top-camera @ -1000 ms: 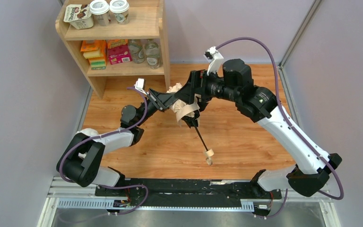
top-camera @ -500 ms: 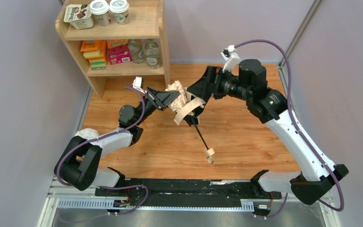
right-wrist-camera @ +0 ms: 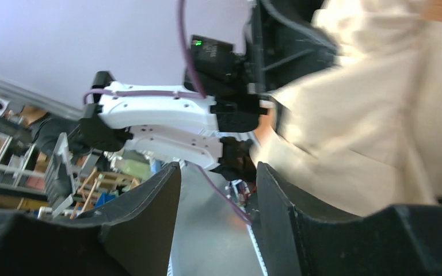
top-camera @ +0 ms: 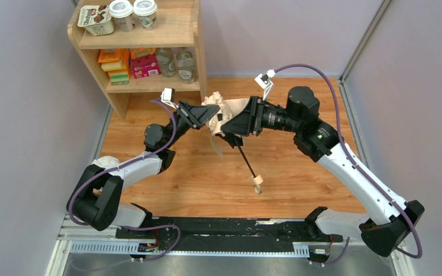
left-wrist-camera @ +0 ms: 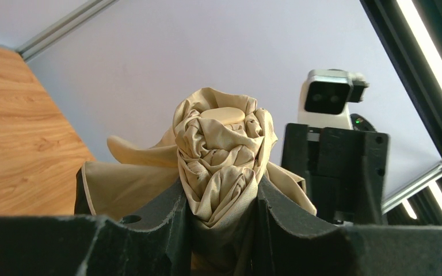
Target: Put away the umbrella
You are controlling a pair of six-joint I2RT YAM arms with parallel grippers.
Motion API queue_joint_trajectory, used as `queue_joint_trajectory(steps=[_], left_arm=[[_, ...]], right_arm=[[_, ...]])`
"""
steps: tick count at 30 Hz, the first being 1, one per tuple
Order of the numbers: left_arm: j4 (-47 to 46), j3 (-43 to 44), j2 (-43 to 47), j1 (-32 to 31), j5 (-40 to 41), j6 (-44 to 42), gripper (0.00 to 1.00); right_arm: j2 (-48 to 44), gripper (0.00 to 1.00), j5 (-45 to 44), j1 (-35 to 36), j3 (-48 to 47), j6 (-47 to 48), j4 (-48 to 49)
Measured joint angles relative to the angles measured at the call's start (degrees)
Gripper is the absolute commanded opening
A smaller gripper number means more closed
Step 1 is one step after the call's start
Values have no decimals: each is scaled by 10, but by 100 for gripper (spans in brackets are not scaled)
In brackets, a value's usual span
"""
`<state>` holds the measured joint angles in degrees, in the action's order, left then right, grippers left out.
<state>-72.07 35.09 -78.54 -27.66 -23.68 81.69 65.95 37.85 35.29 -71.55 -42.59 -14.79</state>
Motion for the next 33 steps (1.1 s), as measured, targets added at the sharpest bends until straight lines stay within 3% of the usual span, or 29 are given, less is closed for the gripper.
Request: queue_joint_trajectory(steps=[6,12,17,25,30,33], left_arm=[[-1,28,1,0,3,-20,0],[3,45,24,-1,19,-31,0],[7,48,75,-1,37,-66,0],[-9,48,117,-1,85,-115,0],[-5,48,116,-1,109,-127,0],[-4,51,116,-1,119,-133,0]], right_arm=[[69,56,-9,68,-97,20,-15],[118,57,-38,74,-177,57,-80],[161,64,-51,106,-267,91,-134],[174,70,-89,186,-361,153,-212],[162,80,-109,195,-368,177,-237],[141,97,-128,198,-355,186,-240]])
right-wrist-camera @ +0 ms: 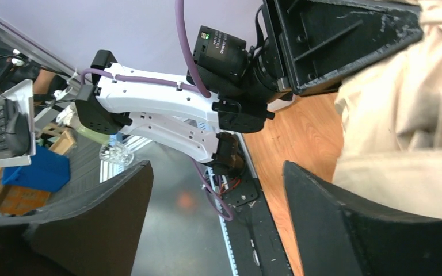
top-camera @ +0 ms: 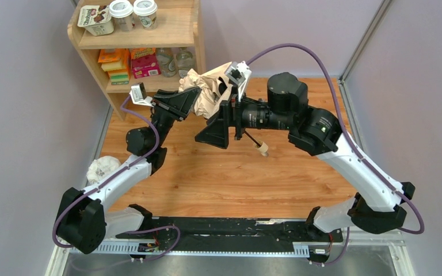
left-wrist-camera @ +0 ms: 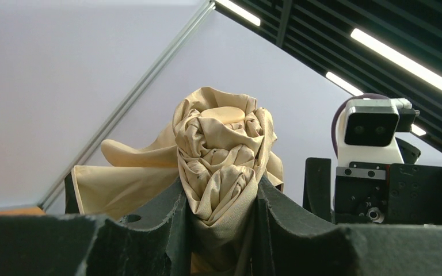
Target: Put away the umbrella
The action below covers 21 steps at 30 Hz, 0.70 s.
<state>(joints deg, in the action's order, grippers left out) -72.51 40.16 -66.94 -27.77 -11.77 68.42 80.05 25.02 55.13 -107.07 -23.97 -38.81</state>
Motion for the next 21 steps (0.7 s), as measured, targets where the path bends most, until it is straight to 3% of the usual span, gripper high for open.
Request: queue_joint_trajectory(steps=[6,9,16,18,21], left_arm=[[-1,9,0,0,15,-9,0],[0,9,0,0,20,-10,0],[0,9,0,0,34,-11,0],[0,10,0,0,35,-11,0],[2,16,0,0,41,-9,0]], right_arm=[[-70,100,-92,1,25,23,-11],[-124,100,-163,-34,48,29,-15],[-229,100,-311,-288,164,-5,-16],[-245,100,-303,-347,210,-33,-14],[-251,99,-213,-431,305,-104,27]])
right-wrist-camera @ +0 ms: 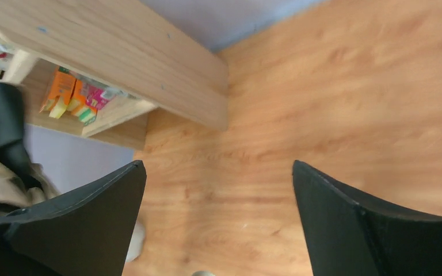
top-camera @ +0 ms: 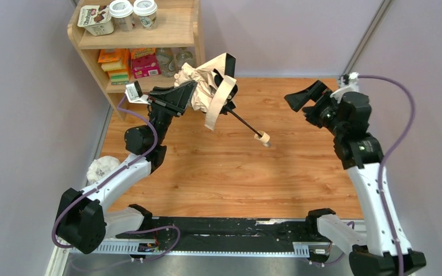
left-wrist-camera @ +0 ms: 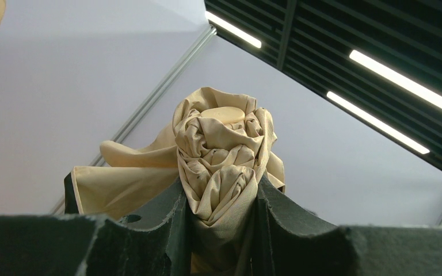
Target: Put away the umbrella
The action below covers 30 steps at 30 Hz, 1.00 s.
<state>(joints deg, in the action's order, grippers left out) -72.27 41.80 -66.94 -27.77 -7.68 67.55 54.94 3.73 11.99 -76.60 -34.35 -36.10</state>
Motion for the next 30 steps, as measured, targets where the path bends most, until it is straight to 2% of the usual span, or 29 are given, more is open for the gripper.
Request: queue_joint_trajectory(steps=[2,5,8,11,14,17,19,23,26,30], left_arm=[[0,6,0,0,3,2,0],[0,12,1,0,6,7,0],[0,13,6,0,8,11,0],[0,13,11,0,10,13,0],[0,13,17,0,16,17,0],[0,13,20,0,21,23,0],[0,13,21,0,23,26,0],[0,16,28,0,22,37,0],[0,24,33,-1,22,39,0],[-2,32,38,-1,23,39,0]], right_arm=[[16,97,93,-40,85,-78,59],[78,97,227,-43,198,-214,169],[158,97,320,2,296,-385,315],[210,91,358,85,342,-552,474],[256,80,361,166,346,-661,650],[303,79,343,237,342,-727,824],[326,79,325,274,333,-753,893],[329,81,284,319,327,-779,963],[313,81,252,329,333,-787,979],[295,76,212,337,346,-793,1006]])
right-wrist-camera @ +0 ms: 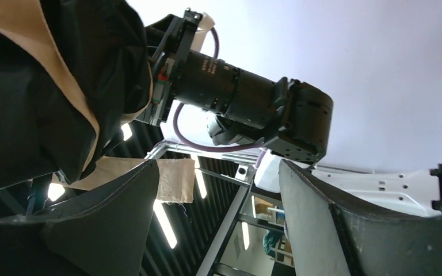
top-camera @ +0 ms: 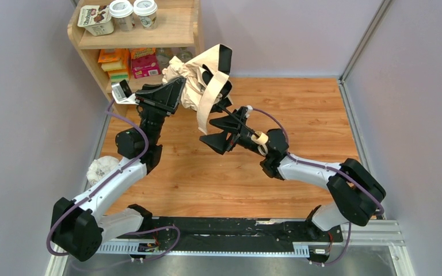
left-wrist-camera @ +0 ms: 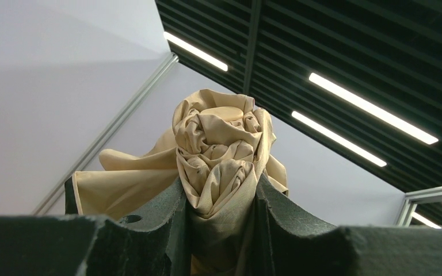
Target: Put away the umbrella
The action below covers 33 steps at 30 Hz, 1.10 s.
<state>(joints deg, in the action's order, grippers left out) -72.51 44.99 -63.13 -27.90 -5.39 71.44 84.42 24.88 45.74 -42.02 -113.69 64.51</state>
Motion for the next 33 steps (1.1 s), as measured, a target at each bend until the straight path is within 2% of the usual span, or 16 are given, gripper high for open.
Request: queue_joint_trajectory(steps=[4,6,10,13,17,22,27,33], left_arm=[[0,5,1,0,1,1,0],[0,5,2,0,2,2,0],[0,5,10,0,8,7,0],[-1,5,14,0,10,14,0],[-1,5,14,0,12,24,0],[-1,5,16,0,15,31,0],[-1,7,20,0,16,37,0],[-1,14,20,0,16,44,0]], right_arm=[[19,72,-11,12,-12,-3,47],[42,73,-11,17,-33,-5,67],[97,84,-4,28,-92,-6,87],[114,86,1,38,-114,-7,86],[114,86,8,45,-120,-7,93],[113,76,7,45,-120,-7,99],[82,81,-13,45,-79,-8,99],[80,84,-15,51,-91,-8,99]])
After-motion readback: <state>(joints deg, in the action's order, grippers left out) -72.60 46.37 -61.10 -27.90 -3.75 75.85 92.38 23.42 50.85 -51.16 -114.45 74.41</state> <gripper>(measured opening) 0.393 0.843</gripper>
